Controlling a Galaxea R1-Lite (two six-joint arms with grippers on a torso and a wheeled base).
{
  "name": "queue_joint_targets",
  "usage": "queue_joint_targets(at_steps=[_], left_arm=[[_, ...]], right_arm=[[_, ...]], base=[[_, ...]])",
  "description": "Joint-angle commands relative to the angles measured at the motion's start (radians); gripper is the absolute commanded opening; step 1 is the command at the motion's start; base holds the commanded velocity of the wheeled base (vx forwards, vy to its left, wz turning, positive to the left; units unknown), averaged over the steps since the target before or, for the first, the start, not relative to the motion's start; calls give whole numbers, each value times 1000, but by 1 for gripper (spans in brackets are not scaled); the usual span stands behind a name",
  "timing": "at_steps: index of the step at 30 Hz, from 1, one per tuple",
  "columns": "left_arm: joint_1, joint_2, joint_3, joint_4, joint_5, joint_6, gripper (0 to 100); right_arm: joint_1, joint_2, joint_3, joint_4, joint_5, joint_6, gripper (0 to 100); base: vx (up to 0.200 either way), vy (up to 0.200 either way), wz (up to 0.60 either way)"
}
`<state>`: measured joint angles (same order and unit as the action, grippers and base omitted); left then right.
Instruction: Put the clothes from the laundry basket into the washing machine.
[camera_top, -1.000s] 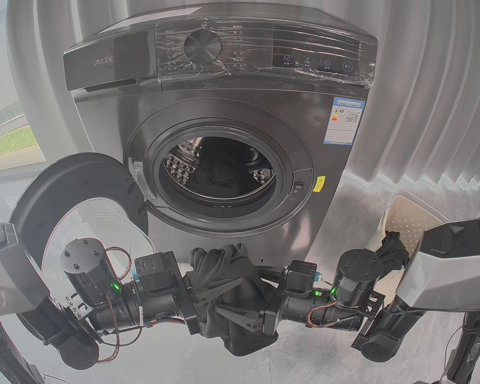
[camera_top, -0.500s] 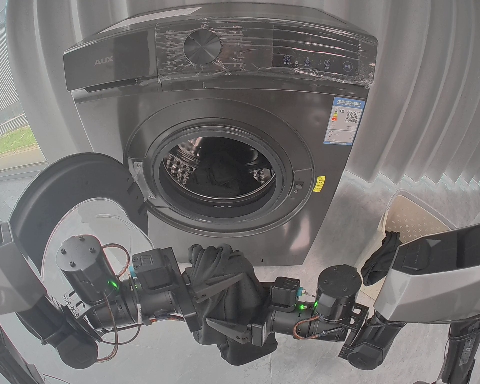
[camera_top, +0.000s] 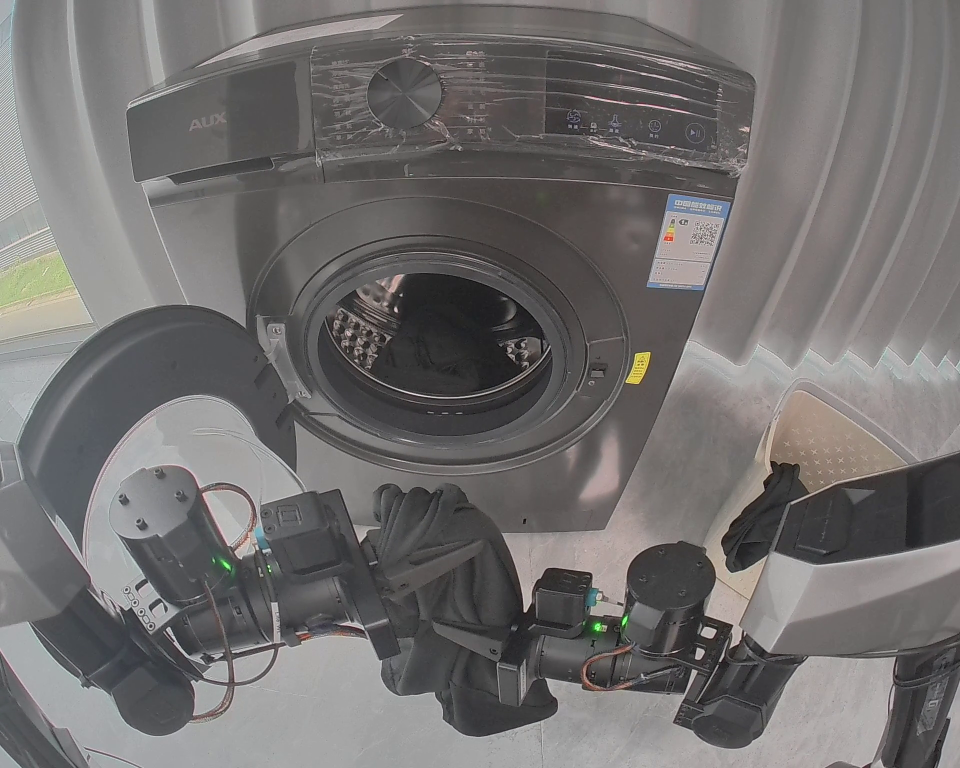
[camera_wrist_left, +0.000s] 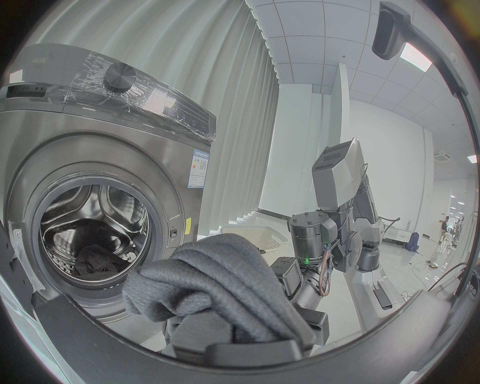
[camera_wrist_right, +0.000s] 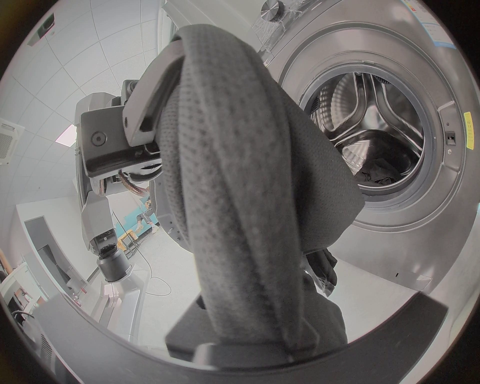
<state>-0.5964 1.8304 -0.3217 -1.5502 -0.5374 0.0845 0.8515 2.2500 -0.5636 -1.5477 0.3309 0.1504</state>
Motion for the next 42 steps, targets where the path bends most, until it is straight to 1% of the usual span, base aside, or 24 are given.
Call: queue_joint_targets(at_steps=[1,2,4,5,6,10,12,13,17,22,31,34,36,39,42], left_arm=[[4,3,0,-1,1,-3,0],[7,7,0,-1,1,-3,0],[21,9,0,-1,2,-3,0],[21,9,0,-1,2,-3,0],[33,10,-2,1,1,-3,0],[41,10,-2,-1,1,-17,0],[46,13,-13,1,1,-19,0],[46,13,-19,1,2,-20,100],[73,32,-30,-1,10,-34,100],[109,90,-22,-1,24,-26,100],[106,89,18,-1,24,-22,100],[109,95,26,1,25,-19,100],[122,104,53,1,30,-15,100],[125,116,56,1,30,-8,100],[129,118,56,2,42,-6,100]], right_arm=[[11,-13,8,0,0,3,0],[18,-32,21,0,-1,3,0],[26,-50,34,0,-24,6,0],[26,-50,34,0,-24,6,0],[38,-70,45,0,-46,12,0],[49,-98,57,0,-47,17,0],[52,-104,59,0,-47,17,0],[54,-105,60,0,-47,17,0],[63,-127,87,1,-47,17,0],[63,-150,111,0,-47,18,0],[46,-162,146,0,-50,24,0],[44,-165,151,0,-62,37,0],[40,-181,162,0,-67,40,0],[38,-196,166,0,-67,40,0],[38,-205,172,0,-67,40,0]], base=[[0,0,0],[0,0,0],[0,0,0],[0,0,0],[0,0,0],[0,0,0],[0,0,0],[0,0,0],[0,0,0],[0,0,0],[0,0,0],[0,0,0],[0,0,0],[0,0,0],[0,0,0]])
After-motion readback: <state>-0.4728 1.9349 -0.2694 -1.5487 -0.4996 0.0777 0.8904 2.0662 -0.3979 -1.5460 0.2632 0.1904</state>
